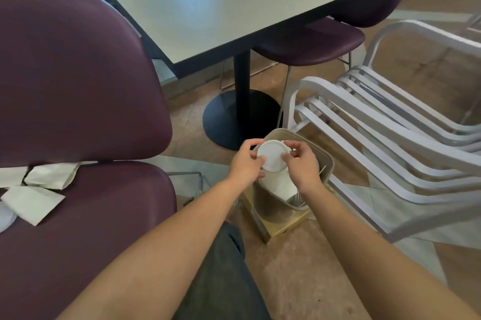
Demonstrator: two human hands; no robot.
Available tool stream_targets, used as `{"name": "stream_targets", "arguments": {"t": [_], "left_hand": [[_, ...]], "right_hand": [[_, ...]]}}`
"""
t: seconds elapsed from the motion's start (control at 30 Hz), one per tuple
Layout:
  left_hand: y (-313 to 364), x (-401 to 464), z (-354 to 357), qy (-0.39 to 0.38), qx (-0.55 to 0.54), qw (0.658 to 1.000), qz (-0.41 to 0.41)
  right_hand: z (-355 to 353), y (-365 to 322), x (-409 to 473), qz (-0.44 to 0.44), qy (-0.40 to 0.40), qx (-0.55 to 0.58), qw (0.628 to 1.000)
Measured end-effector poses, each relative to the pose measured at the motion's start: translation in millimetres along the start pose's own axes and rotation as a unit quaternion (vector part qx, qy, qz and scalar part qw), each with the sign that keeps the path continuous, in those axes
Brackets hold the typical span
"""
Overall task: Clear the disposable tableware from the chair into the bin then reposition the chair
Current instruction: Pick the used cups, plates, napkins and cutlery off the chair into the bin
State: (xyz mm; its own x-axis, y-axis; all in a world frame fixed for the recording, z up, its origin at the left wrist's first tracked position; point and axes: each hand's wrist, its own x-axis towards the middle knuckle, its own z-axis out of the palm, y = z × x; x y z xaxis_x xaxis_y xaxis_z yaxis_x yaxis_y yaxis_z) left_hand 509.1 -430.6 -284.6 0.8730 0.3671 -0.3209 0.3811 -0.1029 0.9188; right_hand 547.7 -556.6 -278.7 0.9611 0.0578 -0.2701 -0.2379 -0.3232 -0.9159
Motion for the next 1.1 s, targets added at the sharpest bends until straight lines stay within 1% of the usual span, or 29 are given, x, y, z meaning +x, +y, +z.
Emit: {"name": "stream_targets", "arguments": {"t": [0.1, 0.17, 0.27, 0.4, 0.57, 0.67, 0.77, 0.9, 1.0, 1.1], "left_hand": [[0, 2, 1, -0.019, 0.005, 1.000, -0.004], [0, 5, 0, -0.017, 0.017, 1.000, 0.000], [0, 8, -6, -0.007, 0.042, 0.999, 0.012], [-4, 3, -14, -0.002, 0.036, 0.999, 0.011], [-10, -4, -31, 0.001, 0.029, 1.000, 0.010], [-15, -10, -45, 0.017, 0.039, 0.999, 0.020], [-19, -13, -61, 0.041, 0.071, 0.996, 0.038], [-25, -23, -96, 0.079, 0.110, 0.989, 0.057], [-27, -37, -130, 0.102, 0.149, 0.982, 0.059], [-32, -53, -167, 0.140, 0.157, 0.975, 0.063]], "right_hand": [[-16, -1, 12, -0.018, 0.030, -0.051, 0.998], [-26, -2, 22, -0.030, 0.039, -0.107, 0.993], [-37, -1, 36, -0.041, 0.022, -0.190, 0.981], [-43, 8, 40, -0.038, -0.026, -0.293, 0.955], [-39, 14, 28, -0.069, -0.035, -0.373, 0.925], [-27, 8, 16, -0.087, -0.045, -0.360, 0.928], [-3, -4, -1, -0.125, -0.063, -0.308, 0.941], [44, -30, -34, -0.161, -0.118, -0.237, 0.951], [82, -46, -59, -0.202, -0.160, -0.249, 0.934], [118, -56, -81, -0.215, -0.199, -0.253, 0.922]]}}
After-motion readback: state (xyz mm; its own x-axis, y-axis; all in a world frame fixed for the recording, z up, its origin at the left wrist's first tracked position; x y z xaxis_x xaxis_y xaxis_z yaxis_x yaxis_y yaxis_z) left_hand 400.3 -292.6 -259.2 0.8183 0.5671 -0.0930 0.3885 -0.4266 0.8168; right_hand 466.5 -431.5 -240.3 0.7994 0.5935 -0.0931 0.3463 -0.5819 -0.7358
